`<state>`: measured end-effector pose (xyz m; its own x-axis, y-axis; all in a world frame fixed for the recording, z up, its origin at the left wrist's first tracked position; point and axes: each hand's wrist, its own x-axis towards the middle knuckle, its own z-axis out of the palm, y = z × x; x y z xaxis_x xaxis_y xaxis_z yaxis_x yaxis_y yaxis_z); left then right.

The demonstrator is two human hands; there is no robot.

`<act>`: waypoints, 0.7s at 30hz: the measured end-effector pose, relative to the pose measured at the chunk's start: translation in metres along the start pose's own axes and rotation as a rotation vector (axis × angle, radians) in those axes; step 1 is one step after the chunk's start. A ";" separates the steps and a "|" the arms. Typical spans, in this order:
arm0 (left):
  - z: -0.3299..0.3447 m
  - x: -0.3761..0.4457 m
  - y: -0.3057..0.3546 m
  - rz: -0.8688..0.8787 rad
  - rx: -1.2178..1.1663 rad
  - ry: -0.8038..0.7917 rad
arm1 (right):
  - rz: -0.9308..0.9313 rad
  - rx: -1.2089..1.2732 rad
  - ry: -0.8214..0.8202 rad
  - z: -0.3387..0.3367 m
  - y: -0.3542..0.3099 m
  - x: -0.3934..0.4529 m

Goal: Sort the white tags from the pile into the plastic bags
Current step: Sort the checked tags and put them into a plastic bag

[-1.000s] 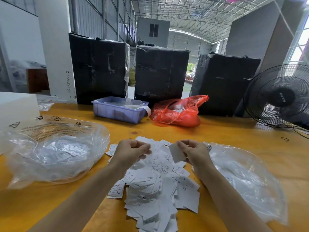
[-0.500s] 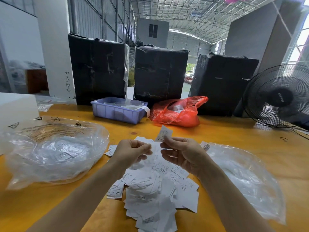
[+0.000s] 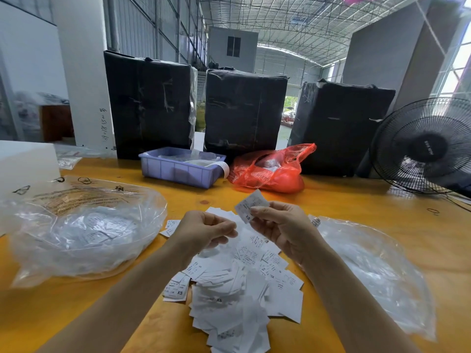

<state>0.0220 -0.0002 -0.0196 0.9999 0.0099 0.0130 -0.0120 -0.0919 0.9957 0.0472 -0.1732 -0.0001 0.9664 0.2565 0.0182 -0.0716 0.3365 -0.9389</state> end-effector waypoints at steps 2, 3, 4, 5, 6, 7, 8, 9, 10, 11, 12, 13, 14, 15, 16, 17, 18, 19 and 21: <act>0.001 -0.001 0.001 -0.003 0.002 -0.018 | -0.056 -0.002 0.010 0.000 -0.002 -0.001; 0.001 -0.001 0.002 -0.006 0.000 -0.027 | -0.078 -0.030 0.013 0.000 -0.004 -0.002; 0.002 -0.001 0.002 -0.008 -0.004 -0.035 | -0.103 -0.090 0.022 0.002 -0.004 -0.003; 0.002 -0.001 0.003 -0.012 -0.008 -0.043 | -0.134 -0.174 0.036 0.002 -0.004 -0.004; 0.002 -0.002 0.003 -0.017 -0.014 -0.051 | -0.165 -0.262 0.052 0.003 -0.003 -0.005; 0.002 -0.002 0.004 -0.022 -0.020 -0.058 | -0.196 -0.334 0.065 0.004 -0.003 -0.006; 0.002 -0.002 0.004 -0.027 -0.026 -0.065 | -0.216 -0.383 0.073 0.005 -0.002 -0.006; 0.002 -0.003 0.005 -0.031 -0.032 -0.073 | -0.230 -0.409 0.076 0.006 -0.001 -0.006; 0.001 -0.003 0.006 -0.033 -0.039 -0.080 | -0.237 -0.421 0.075 0.007 -0.001 -0.007; 0.001 -0.004 0.006 -0.034 -0.045 -0.086 | -0.244 -0.427 0.074 0.007 -0.001 -0.007; 0.001 -0.004 0.006 -0.035 -0.049 -0.090 | -0.248 -0.430 0.073 0.007 -0.001 -0.007; 0.001 -0.004 0.007 -0.036 -0.051 -0.091 | -0.251 -0.437 0.073 0.007 -0.001 -0.007; 0.001 -0.005 0.007 -0.039 -0.053 -0.093 | -0.251 -0.449 0.073 0.007 -0.001 -0.007; 0.001 -0.005 0.007 -0.041 -0.053 -0.094 | -0.253 -0.463 0.074 0.007 -0.001 -0.007; 0.001 -0.005 0.007 -0.043 -0.054 -0.095 | -0.253 -0.477 0.074 0.007 0.000 -0.007; 0.001 -0.005 0.007 -0.044 -0.053 -0.097 | -0.252 -0.484 0.074 0.007 0.000 -0.007; 0.001 -0.006 0.007 -0.043 -0.053 -0.098 | -0.252 -0.485 0.074 0.008 0.000 -0.007; 0.001 -0.006 0.007 -0.041 -0.052 -0.098 | -0.256 -0.479 0.075 0.008 0.000 -0.007; 0.001 -0.006 0.007 -0.041 -0.052 -0.096 | -0.265 -0.456 0.073 0.008 -0.001 -0.007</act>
<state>0.0162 -0.0016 -0.0123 0.9959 -0.0836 -0.0338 0.0304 -0.0414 0.9987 0.0383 -0.1681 0.0032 0.9527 0.1466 0.2662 0.2760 -0.0509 -0.9598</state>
